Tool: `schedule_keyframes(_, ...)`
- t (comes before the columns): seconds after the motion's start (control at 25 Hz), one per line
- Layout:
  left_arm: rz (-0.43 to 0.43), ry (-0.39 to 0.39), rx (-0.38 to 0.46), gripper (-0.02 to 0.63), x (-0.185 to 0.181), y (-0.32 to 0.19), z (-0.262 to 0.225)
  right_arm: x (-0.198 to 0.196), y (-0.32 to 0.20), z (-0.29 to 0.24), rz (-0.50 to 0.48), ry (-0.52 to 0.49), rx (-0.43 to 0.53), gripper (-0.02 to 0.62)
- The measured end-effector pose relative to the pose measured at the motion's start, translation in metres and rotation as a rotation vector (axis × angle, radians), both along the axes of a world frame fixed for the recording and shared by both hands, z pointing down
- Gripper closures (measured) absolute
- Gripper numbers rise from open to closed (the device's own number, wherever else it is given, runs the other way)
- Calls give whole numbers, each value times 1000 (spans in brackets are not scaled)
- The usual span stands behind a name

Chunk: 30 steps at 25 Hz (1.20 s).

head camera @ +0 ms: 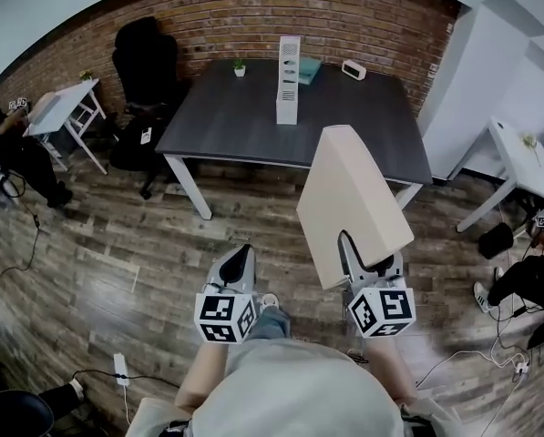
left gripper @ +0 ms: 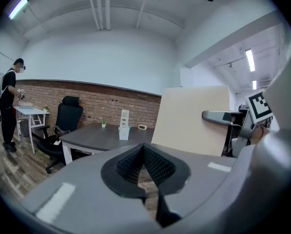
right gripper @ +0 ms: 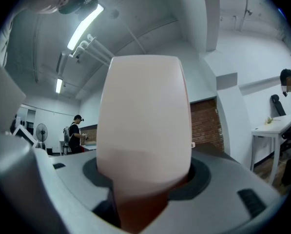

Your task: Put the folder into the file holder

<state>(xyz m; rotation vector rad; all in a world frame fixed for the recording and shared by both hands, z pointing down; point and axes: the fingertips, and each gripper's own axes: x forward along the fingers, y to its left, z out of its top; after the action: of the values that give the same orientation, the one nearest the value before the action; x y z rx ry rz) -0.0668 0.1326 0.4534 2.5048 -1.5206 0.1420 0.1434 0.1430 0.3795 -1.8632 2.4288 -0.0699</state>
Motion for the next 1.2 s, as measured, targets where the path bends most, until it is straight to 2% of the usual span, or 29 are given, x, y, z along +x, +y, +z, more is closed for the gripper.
schedule_keyframes(0.32,26,8,17,595,-22,-97,-15,-19,-95,-24,36,6,39,321)
schedule_keyframes(0.68,81,22,-8,595,-43,-180,-10,-37,-179,-34,88,17,47,321)
schedule_keyframes(0.96,109,34,-44,595,-53,-220,3,-41,-225,-41,125,27,56,321)
schedule_keyframes(1.2,92,33,-76,595,-52,-238,15,-35,-263,-56,133,31,95,321)
